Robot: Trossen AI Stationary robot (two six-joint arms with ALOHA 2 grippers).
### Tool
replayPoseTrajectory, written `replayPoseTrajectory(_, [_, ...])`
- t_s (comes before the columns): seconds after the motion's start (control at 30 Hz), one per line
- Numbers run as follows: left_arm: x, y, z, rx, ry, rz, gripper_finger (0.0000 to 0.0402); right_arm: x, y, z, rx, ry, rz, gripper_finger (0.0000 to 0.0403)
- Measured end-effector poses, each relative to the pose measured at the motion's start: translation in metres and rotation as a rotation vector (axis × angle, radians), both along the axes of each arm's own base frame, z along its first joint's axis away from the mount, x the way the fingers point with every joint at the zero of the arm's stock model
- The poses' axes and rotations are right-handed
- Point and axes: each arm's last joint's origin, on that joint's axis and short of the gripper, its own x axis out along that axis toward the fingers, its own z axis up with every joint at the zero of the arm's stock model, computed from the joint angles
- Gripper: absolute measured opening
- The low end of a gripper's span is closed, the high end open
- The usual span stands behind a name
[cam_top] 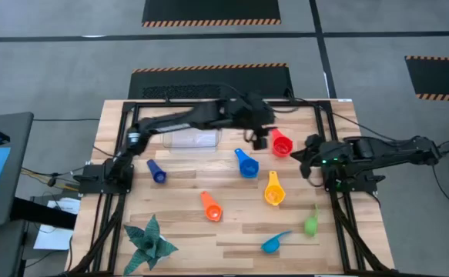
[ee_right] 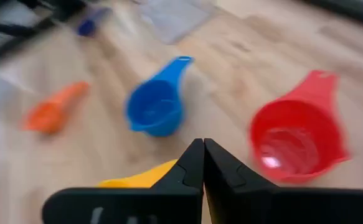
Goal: Nest measuring cups in basket
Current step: Put the red measuring cup into the transparent bin
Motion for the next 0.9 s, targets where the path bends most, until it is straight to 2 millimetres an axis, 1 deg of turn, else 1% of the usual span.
replayPoseTrajectory(0.03, [-0.006,0.002,0.005,-0.008,0.014,-0.002,0.0153,0.003,-0.002,-0.003,-0.014,0.077,-0.033,0.0013])
replayPoseTrajectory(0.13, [-0.015,0.009,-0.002,-0.09,0.098,-0.004,0.0153,0.006,-0.011,-0.015,0.015,0.316,-0.183,0.0006])
replayPoseTrajectory(0.2, [-0.019,0.012,-0.005,-0.123,0.137,0.02,0.0153,0.009,-0.017,-0.022,0.065,0.412,-0.278,0.0009])
replayPoseTrajectory(0.27, [-0.023,0.013,-0.004,-0.135,0.156,0.041,0.0153,0.014,-0.022,-0.031,0.103,0.483,-0.313,0.0019])
replayPoseTrajectory(0.37, [-0.026,0.012,-0.008,-0.109,0.215,0.073,0.0153,0.025,-0.03,-0.04,0.115,0.531,-0.348,0.0036])
replayPoseTrajectory(0.43, [-0.029,0.011,-0.011,-0.077,0.261,0.096,0.0153,0.032,-0.035,-0.046,0.108,0.566,-0.34,0.004])
replayPoseTrajectory(0.53, [-0.037,0.011,-0.012,-0.048,0.34,0.122,0.0153,0.04,-0.04,-0.056,0.106,0.617,-0.332,0.0037])
replayPoseTrajectory(0.63, [-0.046,0.012,-0.011,-0.058,0.395,0.137,0.0153,0.047,-0.045,-0.064,0.105,0.641,-0.347,0.0029])
replayPoseTrajectory(0.77, [-0.052,0.012,-0.011,-0.069,0.438,0.149,0.0153,0.059,-0.054,-0.074,0.069,0.611,-0.387,0.0018])
replayPoseTrajectory(0.9, [-0.055,0.011,-0.012,-0.071,0.464,0.147,0.0153,0.08,-0.065,-0.082,0.062,0.502,-0.344,0.0016])
